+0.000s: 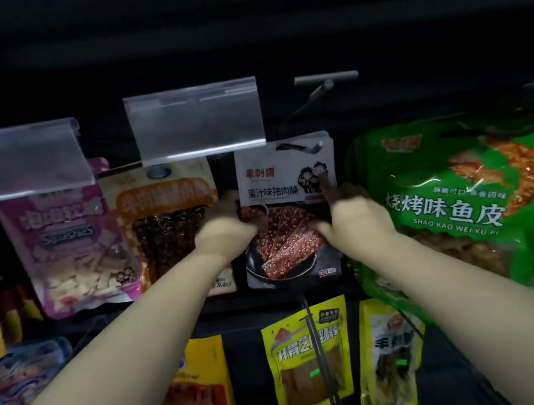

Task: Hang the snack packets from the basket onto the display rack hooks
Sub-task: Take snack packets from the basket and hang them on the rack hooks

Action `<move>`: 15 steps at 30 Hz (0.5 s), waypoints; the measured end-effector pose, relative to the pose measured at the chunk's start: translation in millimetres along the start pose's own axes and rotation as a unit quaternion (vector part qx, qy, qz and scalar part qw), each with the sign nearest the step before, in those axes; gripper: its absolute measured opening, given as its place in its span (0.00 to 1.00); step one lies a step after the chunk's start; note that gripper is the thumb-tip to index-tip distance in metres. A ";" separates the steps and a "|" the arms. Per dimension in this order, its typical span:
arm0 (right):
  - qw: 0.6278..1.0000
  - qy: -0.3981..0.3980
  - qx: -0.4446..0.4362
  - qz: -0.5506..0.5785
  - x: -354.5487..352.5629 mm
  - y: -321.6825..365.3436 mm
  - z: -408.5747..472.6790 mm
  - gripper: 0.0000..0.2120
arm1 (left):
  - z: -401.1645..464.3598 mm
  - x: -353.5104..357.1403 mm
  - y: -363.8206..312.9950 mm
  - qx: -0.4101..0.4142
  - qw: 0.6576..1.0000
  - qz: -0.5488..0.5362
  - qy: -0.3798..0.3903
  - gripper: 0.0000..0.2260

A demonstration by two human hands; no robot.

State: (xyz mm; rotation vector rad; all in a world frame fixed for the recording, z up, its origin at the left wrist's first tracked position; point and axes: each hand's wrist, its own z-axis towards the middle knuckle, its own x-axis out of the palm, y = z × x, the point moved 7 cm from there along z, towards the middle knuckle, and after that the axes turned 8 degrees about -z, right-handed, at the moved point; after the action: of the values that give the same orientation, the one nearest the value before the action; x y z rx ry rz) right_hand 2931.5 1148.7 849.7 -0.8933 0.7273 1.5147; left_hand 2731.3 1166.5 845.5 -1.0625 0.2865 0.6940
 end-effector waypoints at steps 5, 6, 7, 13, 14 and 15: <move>0.999 -0.032 -0.028 0.029 -12.7 3.0 -28.3 0.22 | -36.0 -8.7 -8.1 -0.037 0.982 0.178 -0.055 0.28; 0.998 -0.039 -0.046 0.036 -14.5 4.2 -33.8 0.20 | -43.1 -8.9 -15.7 -0.020 0.977 0.201 -0.065 0.28; 0.996 -0.050 -0.065 0.042 -16.5 5.4 -38.8 0.19 | -49.5 -7.9 -24.2 0.006 0.974 0.214 -0.069 0.28; 0.979 -0.104 -0.155 0.082 -28.1 12.3 -63.4 0.15 | -83.9 13.8 -70.2 0.211 0.954 0.209 -0.046 0.15; 0.976 -0.115 -0.167 0.074 -30.9 13.7 -67.9 0.14 | -88.8 16.7 -76.6 0.229 0.950 0.210 -0.044 0.15; 0.974 -0.128 -0.174 0.061 -33.9 13.7 -72.0 0.12 | -92.7 18.9 -82.7 0.243 0.946 0.210 -0.044 0.14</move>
State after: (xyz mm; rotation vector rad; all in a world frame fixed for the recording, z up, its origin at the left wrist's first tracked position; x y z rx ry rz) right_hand 2928.7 1068.5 841.1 -0.8993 0.3384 1.8634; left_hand 2809.0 1067.8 849.4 -0.4951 0.5844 0.9880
